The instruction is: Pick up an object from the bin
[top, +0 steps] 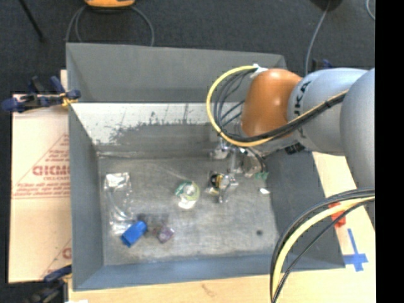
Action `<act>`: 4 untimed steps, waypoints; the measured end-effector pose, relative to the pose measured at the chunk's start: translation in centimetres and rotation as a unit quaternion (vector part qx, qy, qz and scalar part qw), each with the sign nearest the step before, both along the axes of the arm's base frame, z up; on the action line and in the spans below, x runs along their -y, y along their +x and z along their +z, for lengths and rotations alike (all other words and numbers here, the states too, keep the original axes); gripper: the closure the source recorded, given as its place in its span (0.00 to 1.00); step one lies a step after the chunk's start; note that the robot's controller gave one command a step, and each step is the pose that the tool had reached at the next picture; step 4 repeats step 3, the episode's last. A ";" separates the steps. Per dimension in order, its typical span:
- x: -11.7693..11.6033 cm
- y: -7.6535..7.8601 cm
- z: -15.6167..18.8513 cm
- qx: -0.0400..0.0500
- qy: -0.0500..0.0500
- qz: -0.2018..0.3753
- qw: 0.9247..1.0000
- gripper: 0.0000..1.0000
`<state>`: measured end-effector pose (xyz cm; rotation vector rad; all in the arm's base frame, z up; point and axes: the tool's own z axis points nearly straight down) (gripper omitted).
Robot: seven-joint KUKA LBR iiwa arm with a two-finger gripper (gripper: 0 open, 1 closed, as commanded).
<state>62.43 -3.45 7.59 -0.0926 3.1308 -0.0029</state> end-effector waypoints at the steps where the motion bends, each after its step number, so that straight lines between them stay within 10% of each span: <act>1: 0.0 0.2 0.3 0.003 0.000 0.000 1.000 1.00; 4: 0.3 0.6 5.4 0.000 0.000 -0.003 1.000 1.00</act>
Offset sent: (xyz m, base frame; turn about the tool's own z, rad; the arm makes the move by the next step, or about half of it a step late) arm 0.0000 0.0000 0.0000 0.0000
